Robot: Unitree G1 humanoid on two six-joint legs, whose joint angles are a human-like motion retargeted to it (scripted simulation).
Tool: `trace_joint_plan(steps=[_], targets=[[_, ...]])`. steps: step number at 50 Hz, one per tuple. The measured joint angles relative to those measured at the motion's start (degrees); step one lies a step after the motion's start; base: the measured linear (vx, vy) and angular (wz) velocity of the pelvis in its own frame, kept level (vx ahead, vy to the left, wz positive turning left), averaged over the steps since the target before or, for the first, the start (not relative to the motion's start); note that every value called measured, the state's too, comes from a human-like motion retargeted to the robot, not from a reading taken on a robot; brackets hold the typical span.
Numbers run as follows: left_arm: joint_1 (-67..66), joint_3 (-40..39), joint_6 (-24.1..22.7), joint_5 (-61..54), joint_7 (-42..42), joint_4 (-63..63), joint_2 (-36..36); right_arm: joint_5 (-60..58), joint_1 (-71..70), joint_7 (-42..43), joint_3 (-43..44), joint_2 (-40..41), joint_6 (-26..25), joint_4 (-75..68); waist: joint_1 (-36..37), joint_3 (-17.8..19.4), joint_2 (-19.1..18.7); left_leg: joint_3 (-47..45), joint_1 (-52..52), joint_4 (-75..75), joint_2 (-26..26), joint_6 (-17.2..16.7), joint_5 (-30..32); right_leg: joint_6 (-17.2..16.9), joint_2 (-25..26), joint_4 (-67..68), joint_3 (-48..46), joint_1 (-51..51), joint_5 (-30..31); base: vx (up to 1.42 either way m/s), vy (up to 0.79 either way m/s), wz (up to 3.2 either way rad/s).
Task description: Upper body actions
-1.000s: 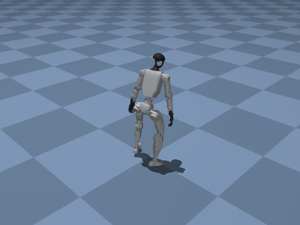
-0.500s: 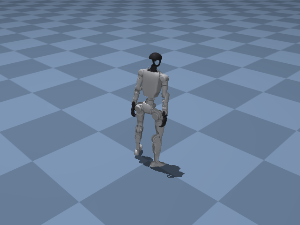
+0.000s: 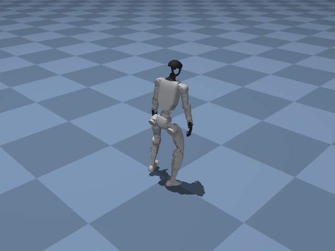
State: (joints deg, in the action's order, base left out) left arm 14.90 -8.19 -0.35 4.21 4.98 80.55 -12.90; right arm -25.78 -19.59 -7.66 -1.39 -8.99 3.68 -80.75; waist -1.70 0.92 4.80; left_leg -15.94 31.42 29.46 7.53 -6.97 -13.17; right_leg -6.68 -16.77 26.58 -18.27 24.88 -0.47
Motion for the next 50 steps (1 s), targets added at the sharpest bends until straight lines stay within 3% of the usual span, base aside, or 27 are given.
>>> trace_joint_plan(steps=[8, 10, 11, 12, 13, 15, 18, 20, 24, 30, 38, 43, 50], targets=[[-11.71, 0.52, -2.20, -3.93, 0.14, 1.80, 2.27, 2.46, 11.51, 3.72, 1.48, -1.95, -0.03, -8.10, -2.73, -0.30, 1.24, -2.83, -14.51, -27.96, -5.88, 6.45, 12.95, 0.76, -1.13, -26.20, -9.96, -15.09, 13.10, 0.06, -0.04, 0.34], [-14.40, 1.06, -1.45, -1.87, 1.30, 2.68, 1.61, 0.59, 13.84, 5.57, 1.26, -2.46, -1.21, -10.53, -3.14, -1.93, 2.15, -4.44, -16.15, -31.79, -7.50, 7.30, 14.49, 0.35, -1.18, -28.63, -15.55, -17.05, 12.94, 0.18, 0.01, 0.04], [-15.39, 0.98, -0.77, 0.29, 2.07, 3.34, 1.26, -0.81, 14.82, 6.60, 1.55, -2.75, -2.35, -11.87, -2.98, -3.18, 1.99, -8.43, -16.60, -32.18, -7.01, 6.49, 14.41, 0.93, -0.98, -27.48, -13.18, -15.44, 12.28, 0.19, 0.03, 0.00], [-16.06, 0.76, 0.13, 2.73, 2.75, 4.08, 1.08, -2.32, 15.67, 7.52, 2.25, -3.03, -3.74, -13.04, -3.01, -4.05, 1.76, -9.06, -16.20, -32.01, -6.92, 6.19, 14.21, 1.33, -0.99, -26.32, -10.70, -13.98, 11.80, 0.16, 0.05, 0.27], [-16.10, 0.25, 1.52, 5.72, 3.24, 4.98, 1.25, -4.03, 16.28, 8.21, 3.79, -3.31, -5.61, -13.85, -3.42, -4.16, 1.43, -2.99, -14.08, -30.72, -7.62, 6.91, 13.77, 1.36, -1.44, -25.15, -8.03, -12.80, 11.65, 0.08, 0.04, 0.46], [-16.18, -0.61, 4.10, 9.33, 0.26, 7.91, 2.46, -4.50, 18.29, 9.17, 5.63, -3.19, -8.17, -14.68, -3.33, -2.37, 1.18, -1.20, -13.69, -28.75, -7.09, 6.50, 13.54, 1.43, -1.36, -24.63, -10.02, -14.20, 11.25, 0.00, 0.01, 0.24], [-17.75, 0.69, 1.20, 8.46, -1.52, 9.37, 1.20, -1.14, 19.70, 8.04, 4.68, -3.73, -5.68, -16.37, -2.28, -1.03, 1.90, -3.92, -16.42, -29.34, -6.80, 6.24, 13.25, 1.13, -1.61, -24.46, -10.74, -15.72, 10.90, -0.06, 0.06, -0.30], [-19.56, 1.68, -0.06, 9.84, -0.84, 9.07, 0.25, -0.27, 21.03, 7.29, 4.84, -3.69, -5.73, -16.65, -2.61, -2.41, 1.83, -3.67, -16.60, -29.49, -6.68, 5.96, 13.15, 1.03, -1.51, -24.53, -9.95, -15.68, 10.82, 0.14, 0.05, -0.01], [-20.54, 0.66, 1.76, 14.57, -2.23, 9.37, 0.73, 0.63, 22.26, 8.19, 5.73, -2.67, -6.42, -16.65, -2.42, -4.45, 1.77, -2.52, -16.59, -28.93, -6.93, 6.13, 12.67, 1.31, -0.60, -25.72, -11.32, -16.88, 10.92, 0.12, 0.00, 0.10], [-17.14, -0.37, 2.40, 7.26, -0.56, 8.50, 1.19, 0.43, 16.73, 8.05, 2.00, -1.65, -5.15, -15.56, -2.90, -3.54, 1.54, -3.40, -15.74, -24.95, -5.38, 4.97, 10.98, 1.42, -0.14, -23.34, -11.13, -16.47, 9.55, -0.01, 0.00, -0.03], [-6.05, 3.93, -1.08, 4.23, -1.89, 0.60, -0.29, -0.39, 3.93, 6.39, -4.03, -1.73, -1.09, -3.94, -1.33, 1.19, -1.33, 0.31, 0.08, -1.25, 1.60, -0.09, 1.41, -0.15, 0.32, -0.84, -3.30, -1.16, -0.55, -0.28, -0.01, -0.23], [2.09, 12.89, -0.19, 15.89, 0.22, -3.97, -7.34, -2.34, -2.67, 3.23, -3.73, -2.49, -0.64, -0.03, 0.07, 2.26, -1.46, 1.41, 9.69, 13.50, 3.13, -2.43, -5.22, -0.19, -0.76, 13.01, -1.03, 7.96, -6.76, -0.17, 0.01, -0.01], [4.71, 12.44, -0.24, 21.79, -2.38, -3.60, -8.09, -2.32, -5.72, 4.60, -3.42, -1.37, -1.43, -2.67, 1.17, 3.52, -0.57, 1.14, 9.28, 15.33, 2.98, -2.59, -6.34, 0.02, -0.43, 15.44, 1.22, 8.70, -7.65, 0.01, 0.02, -0.11]])
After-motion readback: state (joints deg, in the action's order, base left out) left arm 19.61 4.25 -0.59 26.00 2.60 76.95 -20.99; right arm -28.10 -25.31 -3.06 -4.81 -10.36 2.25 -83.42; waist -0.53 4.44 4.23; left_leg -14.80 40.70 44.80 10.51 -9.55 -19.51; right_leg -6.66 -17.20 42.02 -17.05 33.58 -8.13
